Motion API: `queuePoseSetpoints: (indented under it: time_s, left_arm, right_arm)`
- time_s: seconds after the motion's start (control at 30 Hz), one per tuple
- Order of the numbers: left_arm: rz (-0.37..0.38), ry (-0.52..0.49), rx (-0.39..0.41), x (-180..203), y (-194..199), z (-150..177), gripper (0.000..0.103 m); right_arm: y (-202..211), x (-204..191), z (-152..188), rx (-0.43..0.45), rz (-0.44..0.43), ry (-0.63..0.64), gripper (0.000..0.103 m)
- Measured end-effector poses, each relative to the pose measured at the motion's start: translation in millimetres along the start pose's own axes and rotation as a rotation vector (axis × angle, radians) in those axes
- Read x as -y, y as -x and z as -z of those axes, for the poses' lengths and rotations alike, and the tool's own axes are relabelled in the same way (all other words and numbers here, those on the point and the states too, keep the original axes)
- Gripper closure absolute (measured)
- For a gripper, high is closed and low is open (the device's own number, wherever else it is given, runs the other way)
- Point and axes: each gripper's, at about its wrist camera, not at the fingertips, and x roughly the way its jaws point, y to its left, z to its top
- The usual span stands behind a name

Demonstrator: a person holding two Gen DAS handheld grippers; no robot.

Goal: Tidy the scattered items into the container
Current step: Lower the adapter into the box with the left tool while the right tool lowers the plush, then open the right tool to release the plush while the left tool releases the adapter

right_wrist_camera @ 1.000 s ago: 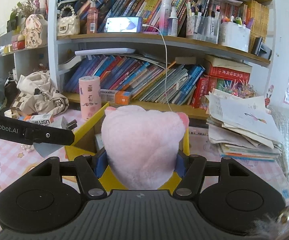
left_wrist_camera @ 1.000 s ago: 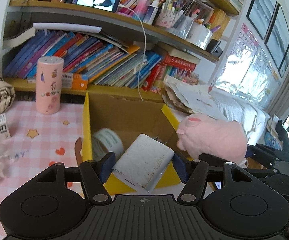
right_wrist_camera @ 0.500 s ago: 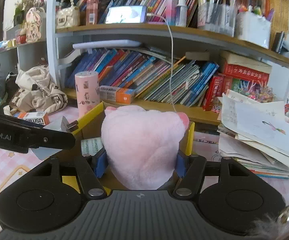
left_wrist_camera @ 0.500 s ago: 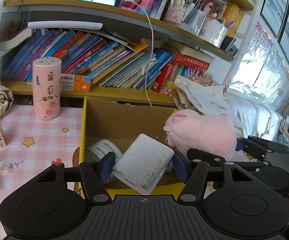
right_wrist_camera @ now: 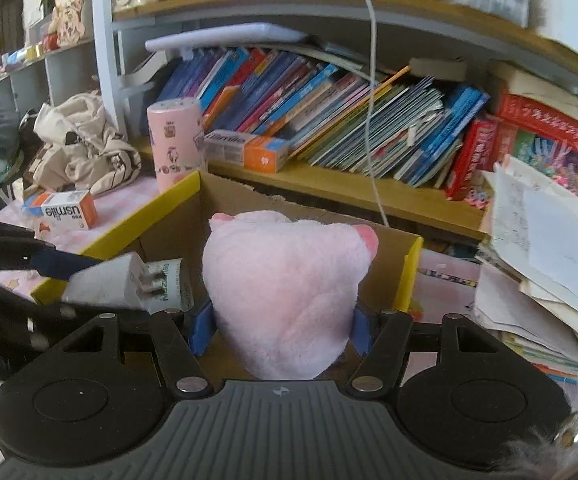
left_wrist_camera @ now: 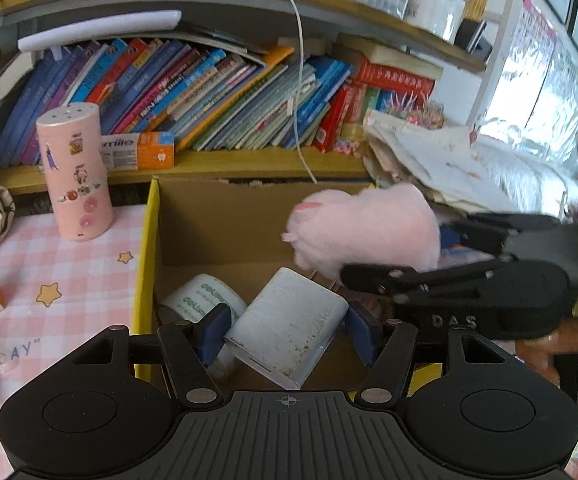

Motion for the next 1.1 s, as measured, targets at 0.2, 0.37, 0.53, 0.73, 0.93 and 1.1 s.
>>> queuePoseSetpoints:
  time_s: [0.2,0.37,0.53,0.73,0.93,1.1]
  left_arm:
    - [-0.019,-0.033,-0.047,3,-17,2,0.04]
    - [-0.034,-0.109,-0.086,11,-27,7,0.04]
    - [-0.034,-0.11,-0.11,10,-32,9,0.04]
    - [-0.033,-0.072,-0.13,6,-34,8,0.04]
    - [-0.022,-0.026,-0.141,1,-35,7,0.04]
    - [-0.022,-0.023,-0.145,1,-35,6,0.04]
  right_arm:
    - [-27,3,-7,-0.055,-0.032,0.059,0.04]
    - [-49,8,-13,-0.122,-0.053,0.094,0.04]
    - [-69,8,-21,-0.211,-0.09,0.122,0.04]
    - [-90,6,-27,-0.279,-0.118,0.146,0.04]
    - [-94,9,-28,-0.304,-0.132,0.134,0.04]
    - [-97,8,-27,-0.326,-0.134,0.139,0.04]
